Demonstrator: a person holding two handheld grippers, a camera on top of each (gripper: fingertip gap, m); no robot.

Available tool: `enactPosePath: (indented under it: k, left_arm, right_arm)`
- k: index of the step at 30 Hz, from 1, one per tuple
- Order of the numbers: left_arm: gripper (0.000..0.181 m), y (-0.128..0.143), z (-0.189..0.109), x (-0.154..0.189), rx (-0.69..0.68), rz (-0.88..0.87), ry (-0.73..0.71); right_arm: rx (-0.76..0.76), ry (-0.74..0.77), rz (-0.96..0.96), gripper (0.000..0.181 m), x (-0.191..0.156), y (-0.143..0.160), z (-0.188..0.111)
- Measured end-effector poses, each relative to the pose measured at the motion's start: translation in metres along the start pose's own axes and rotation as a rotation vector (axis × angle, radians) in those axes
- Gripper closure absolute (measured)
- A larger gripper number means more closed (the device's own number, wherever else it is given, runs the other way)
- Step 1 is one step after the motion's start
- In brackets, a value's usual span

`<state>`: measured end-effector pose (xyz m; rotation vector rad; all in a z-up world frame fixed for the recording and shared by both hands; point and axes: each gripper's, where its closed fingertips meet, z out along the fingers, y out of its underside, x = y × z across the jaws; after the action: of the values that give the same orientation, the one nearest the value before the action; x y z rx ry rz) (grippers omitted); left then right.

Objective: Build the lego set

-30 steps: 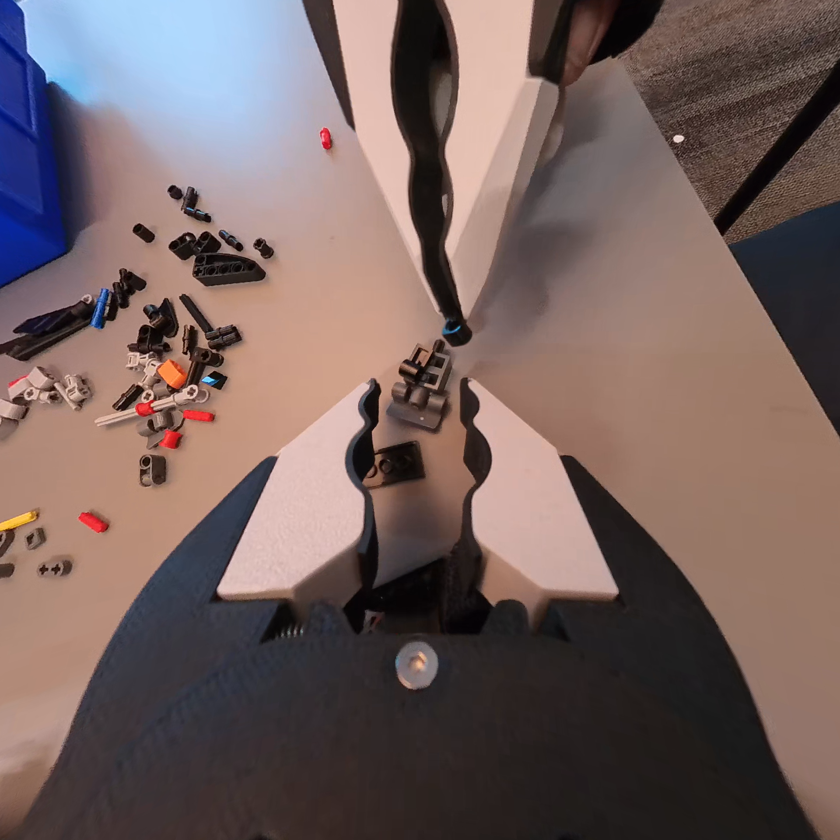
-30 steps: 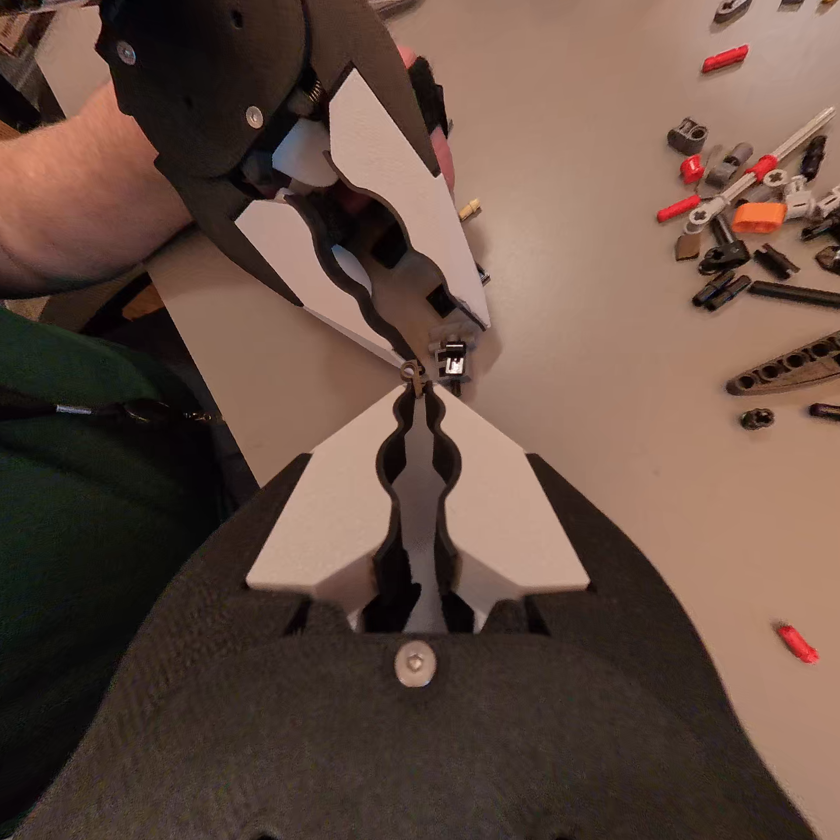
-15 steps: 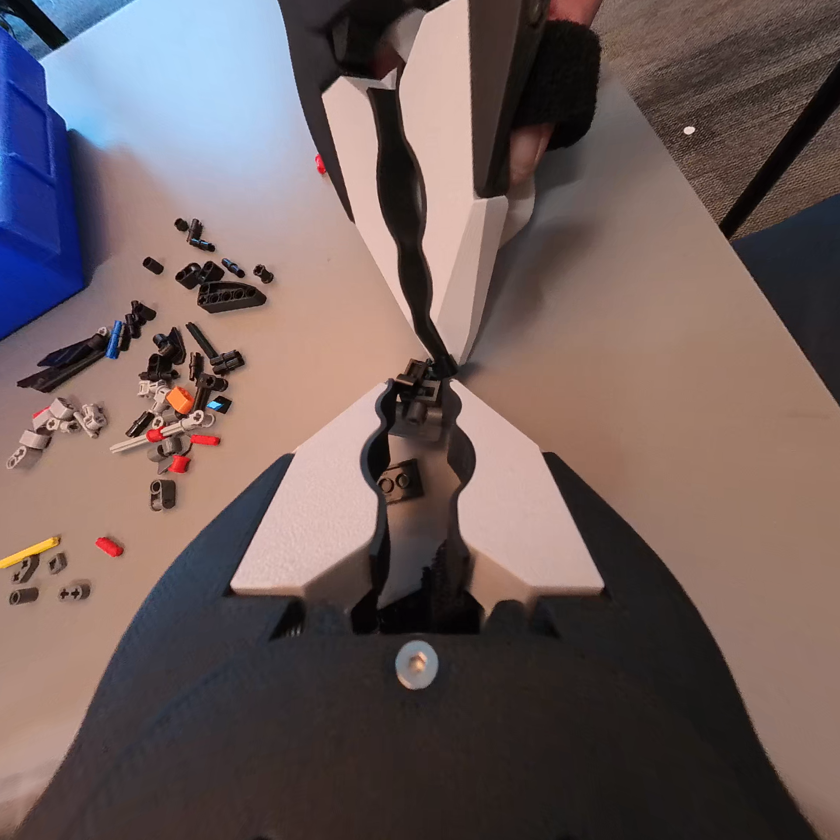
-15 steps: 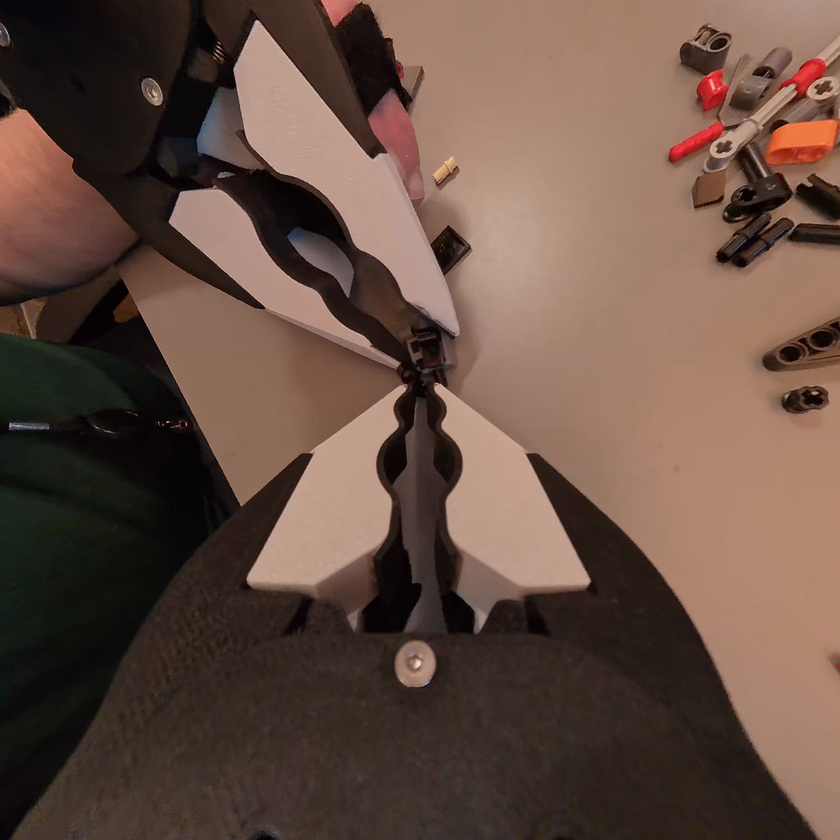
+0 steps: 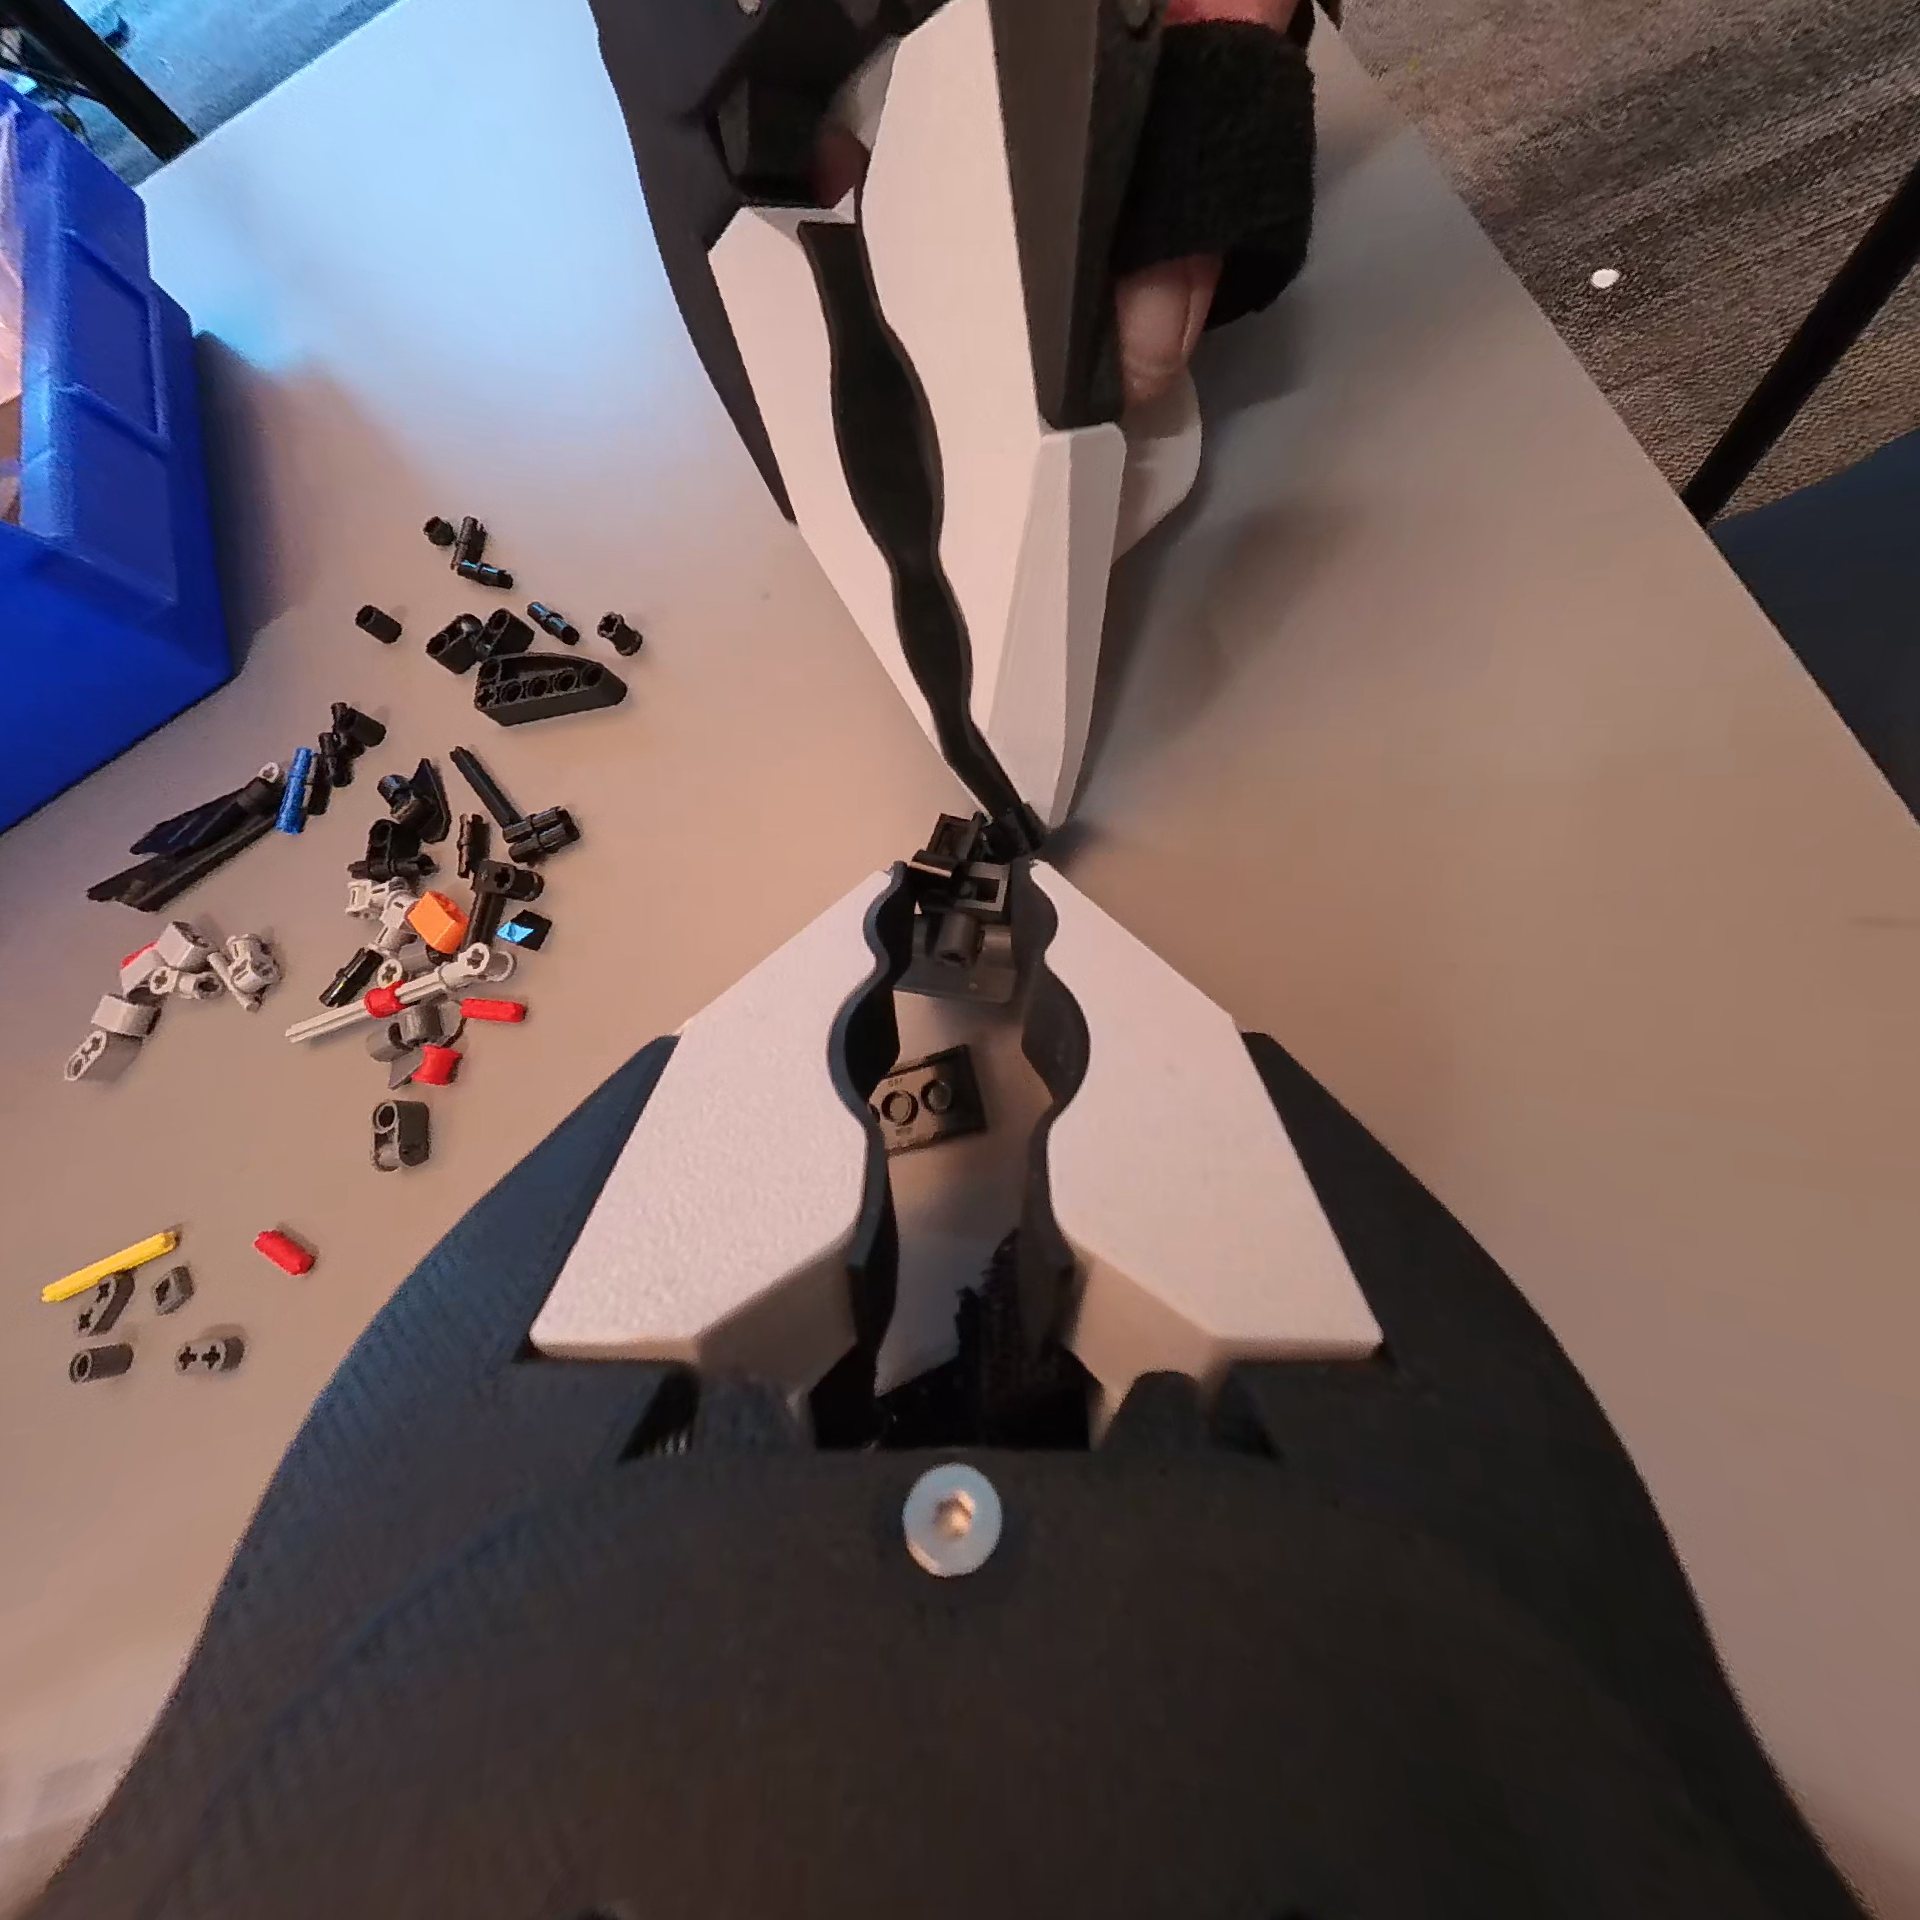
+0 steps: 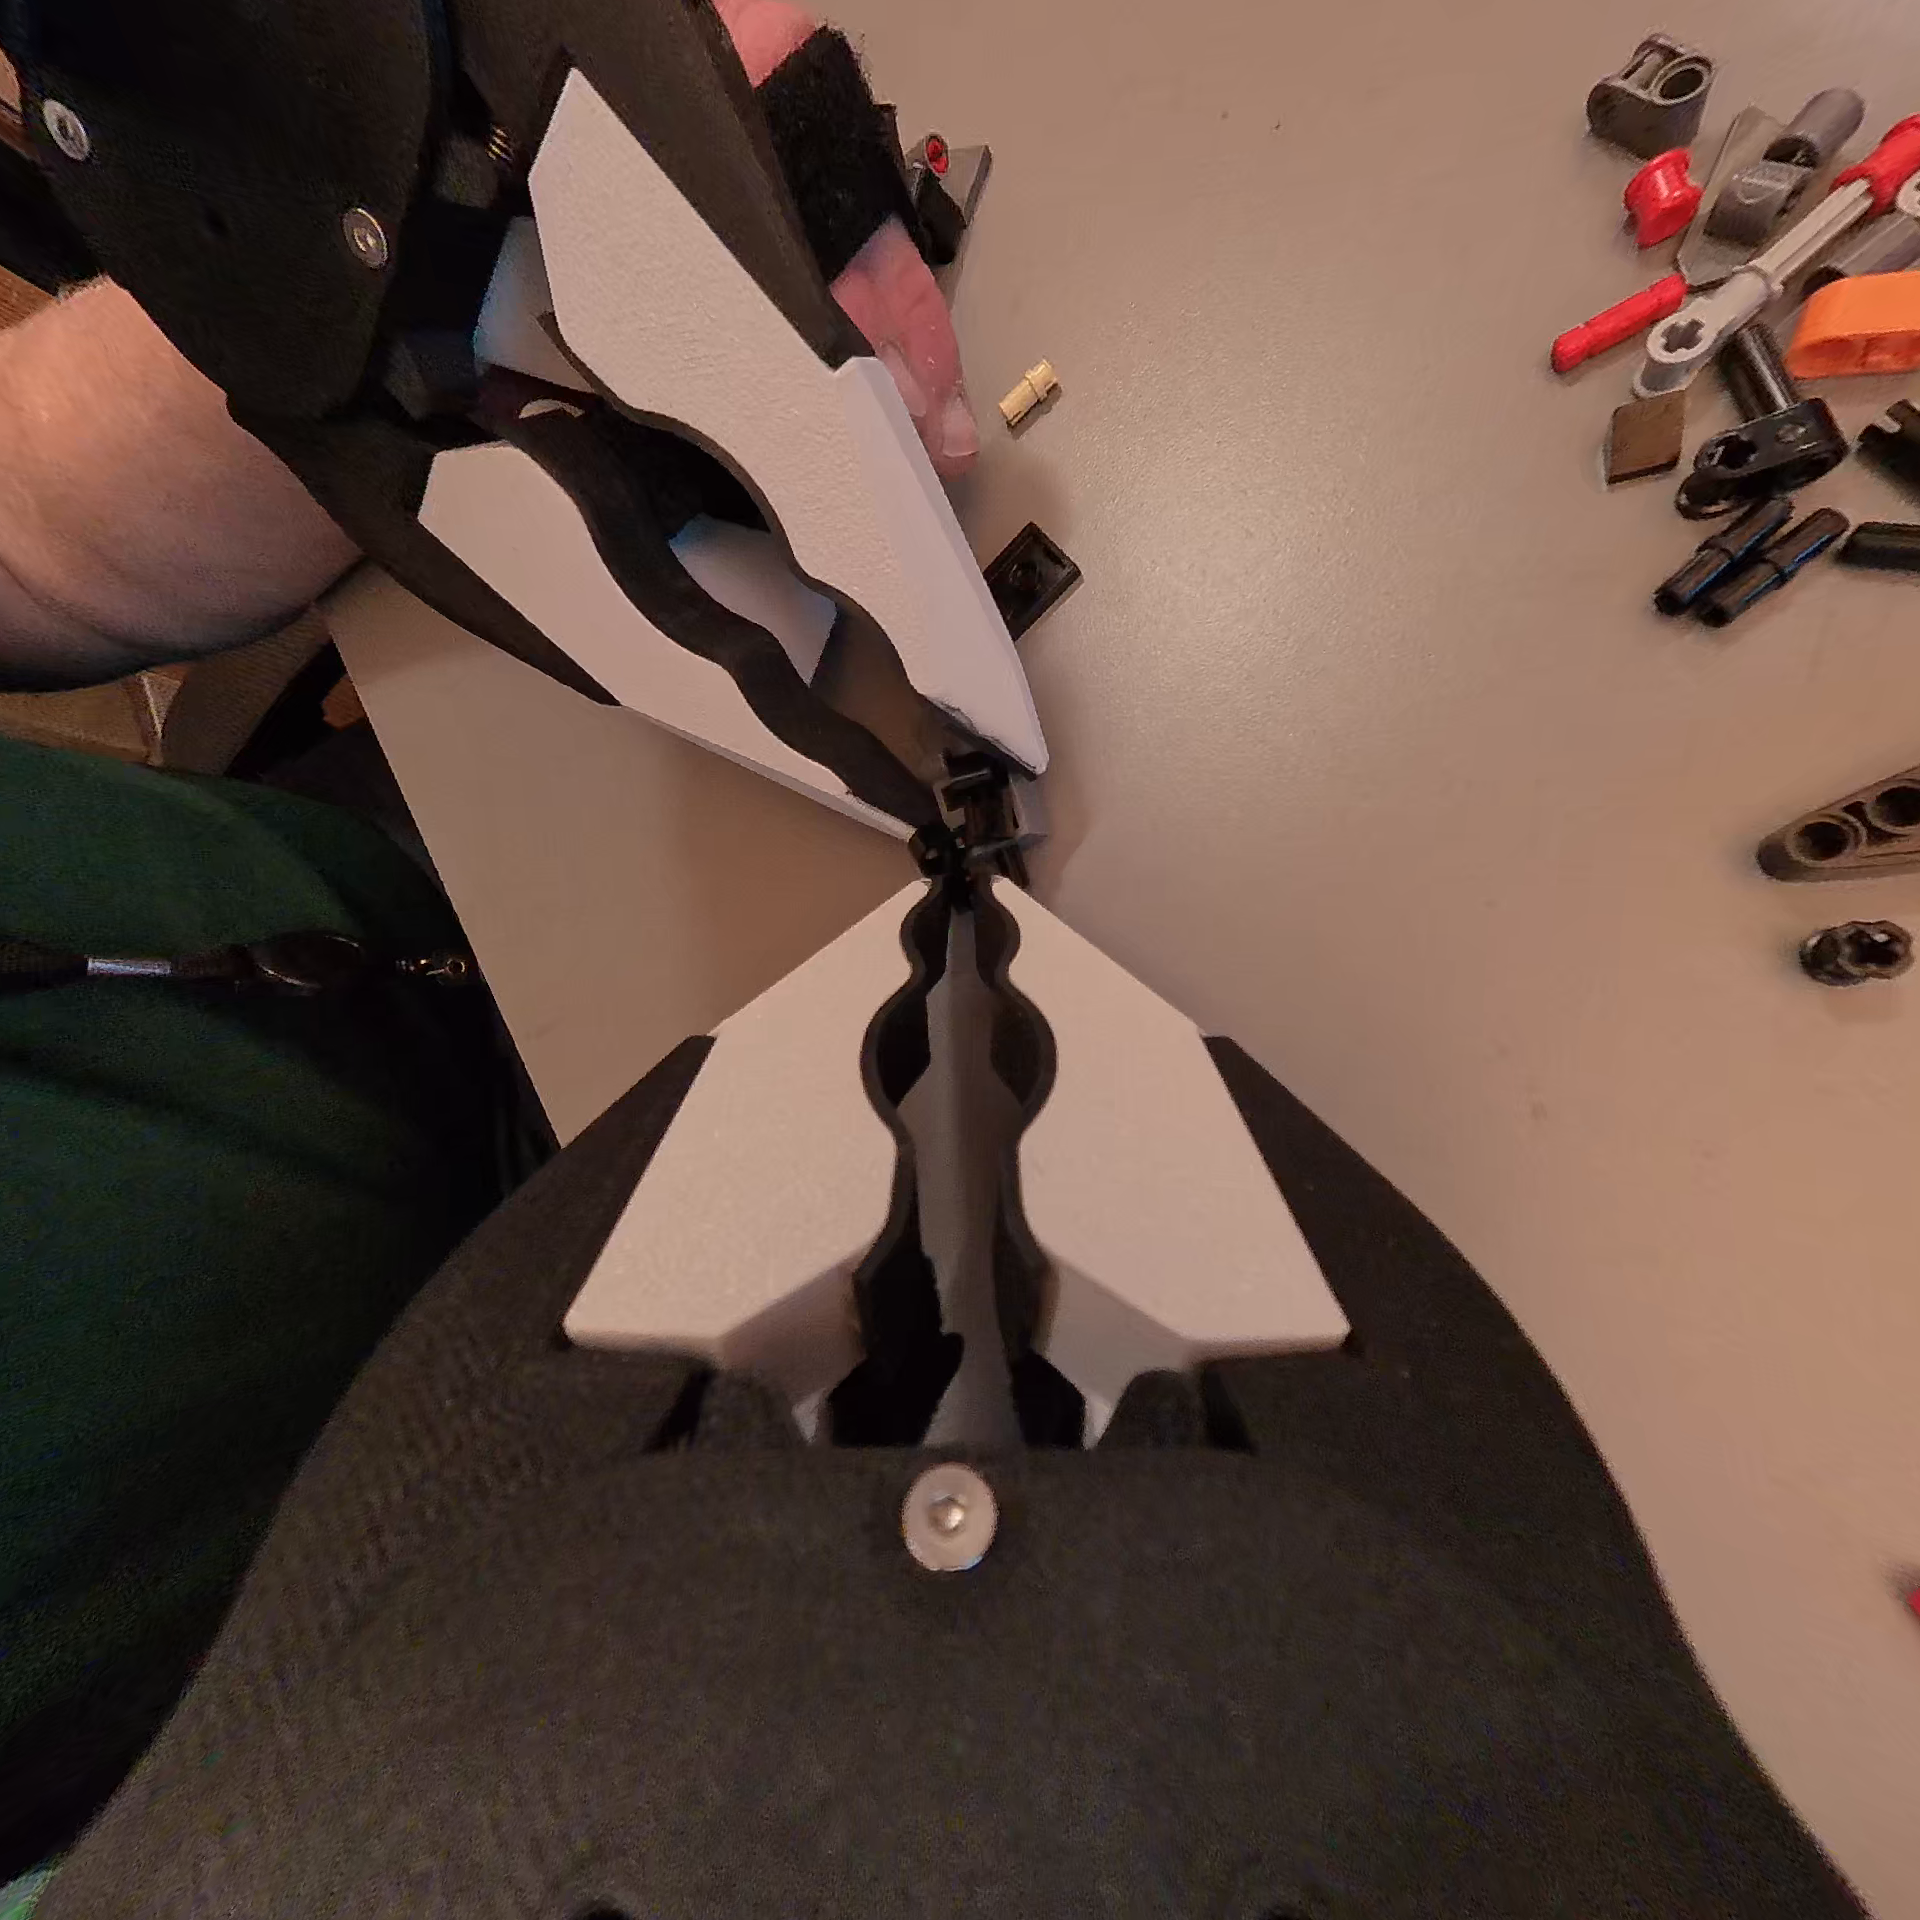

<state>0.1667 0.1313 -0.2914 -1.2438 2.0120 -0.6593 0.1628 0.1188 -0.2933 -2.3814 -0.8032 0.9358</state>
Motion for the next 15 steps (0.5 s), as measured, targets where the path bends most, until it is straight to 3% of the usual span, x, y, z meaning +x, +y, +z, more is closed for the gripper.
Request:
enactPosePath:
  k: [1,8,15]
  left_arm:
    - [0.165,0.000,0.000,0.000,-0.001,-0.006,0.004]
    - [0.165,0.001,0.000,0.000,0.001,-0.014,0.012]
    - [0.164,0.002,0.000,-0.001,-0.002,-0.034,0.022]
  right_arm:
    - [0.009,-0.002,0.002,0.179,0.000,-0.001,-0.001]
    - [-0.021,0.064,-0.068,0.178,0.002,0.003,-0.003]
    - [0.057,0.159,-0.178,0.171,0.005,-0.013,-0.015]
